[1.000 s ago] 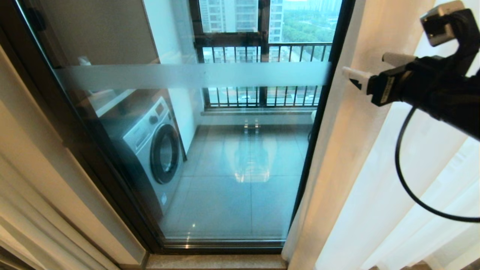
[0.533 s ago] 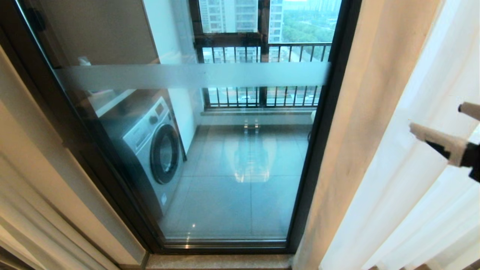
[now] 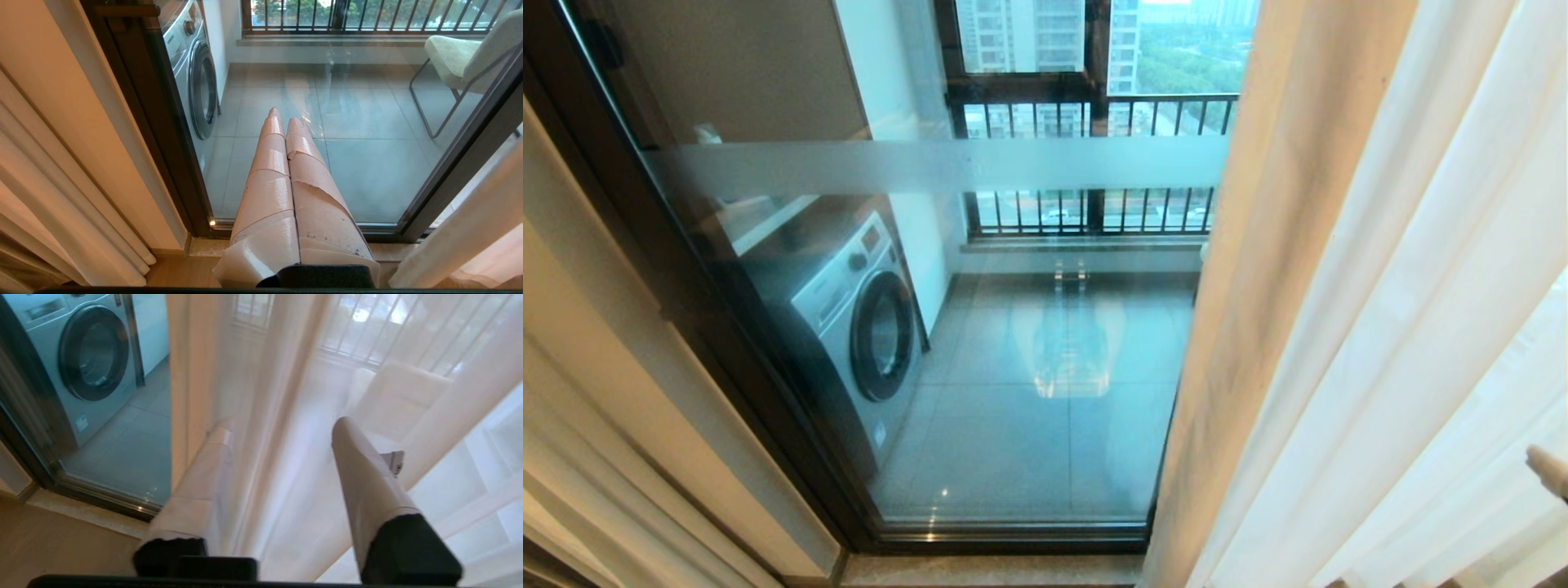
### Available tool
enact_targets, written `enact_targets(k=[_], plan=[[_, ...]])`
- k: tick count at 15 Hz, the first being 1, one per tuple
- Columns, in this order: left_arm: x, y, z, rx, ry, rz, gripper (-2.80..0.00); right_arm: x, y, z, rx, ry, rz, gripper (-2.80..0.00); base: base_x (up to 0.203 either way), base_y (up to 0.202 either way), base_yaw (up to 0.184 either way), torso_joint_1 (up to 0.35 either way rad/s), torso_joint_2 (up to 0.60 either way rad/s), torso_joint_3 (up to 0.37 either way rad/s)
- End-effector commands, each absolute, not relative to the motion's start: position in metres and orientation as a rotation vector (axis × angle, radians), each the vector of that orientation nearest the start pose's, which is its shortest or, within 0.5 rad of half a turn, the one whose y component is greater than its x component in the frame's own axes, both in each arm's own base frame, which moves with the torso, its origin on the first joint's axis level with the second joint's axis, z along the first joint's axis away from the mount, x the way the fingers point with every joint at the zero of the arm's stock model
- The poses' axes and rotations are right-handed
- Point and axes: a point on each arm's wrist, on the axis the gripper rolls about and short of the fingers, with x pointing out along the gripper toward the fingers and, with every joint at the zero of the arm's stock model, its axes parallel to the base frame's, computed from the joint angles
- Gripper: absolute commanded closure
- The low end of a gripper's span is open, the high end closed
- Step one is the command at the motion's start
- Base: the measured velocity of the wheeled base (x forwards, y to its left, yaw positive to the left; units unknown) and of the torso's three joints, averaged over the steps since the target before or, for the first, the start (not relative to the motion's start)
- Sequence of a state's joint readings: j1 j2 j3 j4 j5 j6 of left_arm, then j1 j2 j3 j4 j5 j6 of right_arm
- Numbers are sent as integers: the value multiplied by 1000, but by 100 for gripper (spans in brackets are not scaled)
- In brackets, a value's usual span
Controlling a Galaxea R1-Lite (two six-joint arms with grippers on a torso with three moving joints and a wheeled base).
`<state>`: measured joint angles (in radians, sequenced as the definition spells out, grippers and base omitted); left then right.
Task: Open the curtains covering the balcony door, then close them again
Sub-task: Close the inner curtains on both sides
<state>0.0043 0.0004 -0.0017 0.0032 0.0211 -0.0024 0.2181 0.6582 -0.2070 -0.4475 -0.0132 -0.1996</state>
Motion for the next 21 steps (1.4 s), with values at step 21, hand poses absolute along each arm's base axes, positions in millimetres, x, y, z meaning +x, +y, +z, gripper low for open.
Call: enact_targets(k=[21], plan=[[-23, 0, 76, -3, 1, 26, 0, -23, 1, 77, -177, -11, 59, 0, 0, 0, 0, 0, 0, 0]])
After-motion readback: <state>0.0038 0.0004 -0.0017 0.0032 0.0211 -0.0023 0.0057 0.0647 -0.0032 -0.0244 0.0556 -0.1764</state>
